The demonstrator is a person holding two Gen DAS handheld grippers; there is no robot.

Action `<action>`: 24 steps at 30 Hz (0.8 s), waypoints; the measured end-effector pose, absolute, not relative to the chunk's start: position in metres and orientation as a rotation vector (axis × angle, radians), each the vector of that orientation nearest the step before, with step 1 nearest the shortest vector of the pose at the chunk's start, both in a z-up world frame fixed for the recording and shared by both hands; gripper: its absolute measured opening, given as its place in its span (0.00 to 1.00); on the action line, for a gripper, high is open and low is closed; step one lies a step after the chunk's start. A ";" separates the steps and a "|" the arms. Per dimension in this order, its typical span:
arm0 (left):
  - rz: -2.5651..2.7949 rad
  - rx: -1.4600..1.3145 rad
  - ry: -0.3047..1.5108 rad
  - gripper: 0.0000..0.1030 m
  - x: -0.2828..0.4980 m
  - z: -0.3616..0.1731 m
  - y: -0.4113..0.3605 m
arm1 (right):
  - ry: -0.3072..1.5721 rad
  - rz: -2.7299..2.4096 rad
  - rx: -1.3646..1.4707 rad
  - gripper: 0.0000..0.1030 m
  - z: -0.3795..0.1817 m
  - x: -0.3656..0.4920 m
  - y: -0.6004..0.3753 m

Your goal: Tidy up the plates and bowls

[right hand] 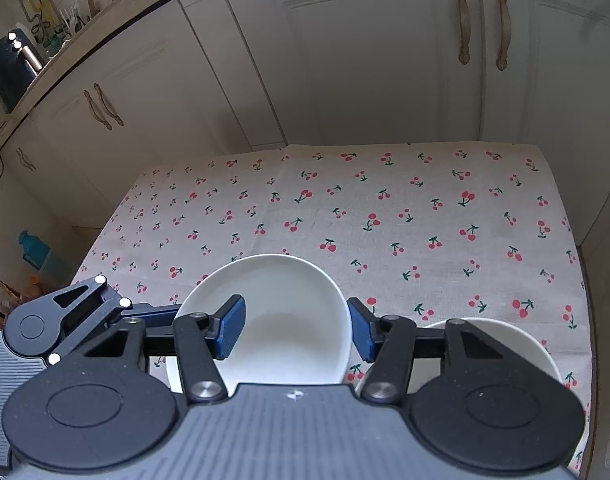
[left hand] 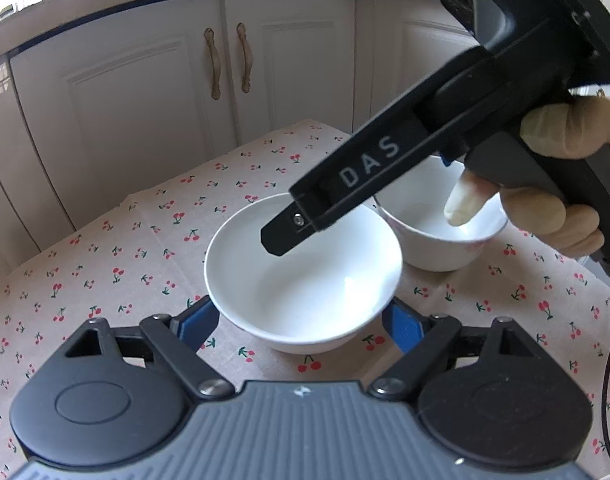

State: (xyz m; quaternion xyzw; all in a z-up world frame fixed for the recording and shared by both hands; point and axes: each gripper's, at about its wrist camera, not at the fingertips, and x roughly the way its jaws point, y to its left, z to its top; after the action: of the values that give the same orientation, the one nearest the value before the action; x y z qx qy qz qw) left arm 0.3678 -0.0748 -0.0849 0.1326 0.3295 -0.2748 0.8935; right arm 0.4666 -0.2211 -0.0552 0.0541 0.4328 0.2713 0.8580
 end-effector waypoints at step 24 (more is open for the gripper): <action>-0.564 0.283 0.711 0.86 0.292 -0.039 -0.066 | 0.884 0.634 0.097 0.60 -0.013 0.396 -0.220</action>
State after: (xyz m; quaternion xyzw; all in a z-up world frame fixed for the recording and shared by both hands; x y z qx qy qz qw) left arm 0.2922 -0.0656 -0.0390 0.1360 0.3424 -0.2714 0.8892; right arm 0.3956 -0.2202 -0.0130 0.0461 0.4202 0.3014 0.8547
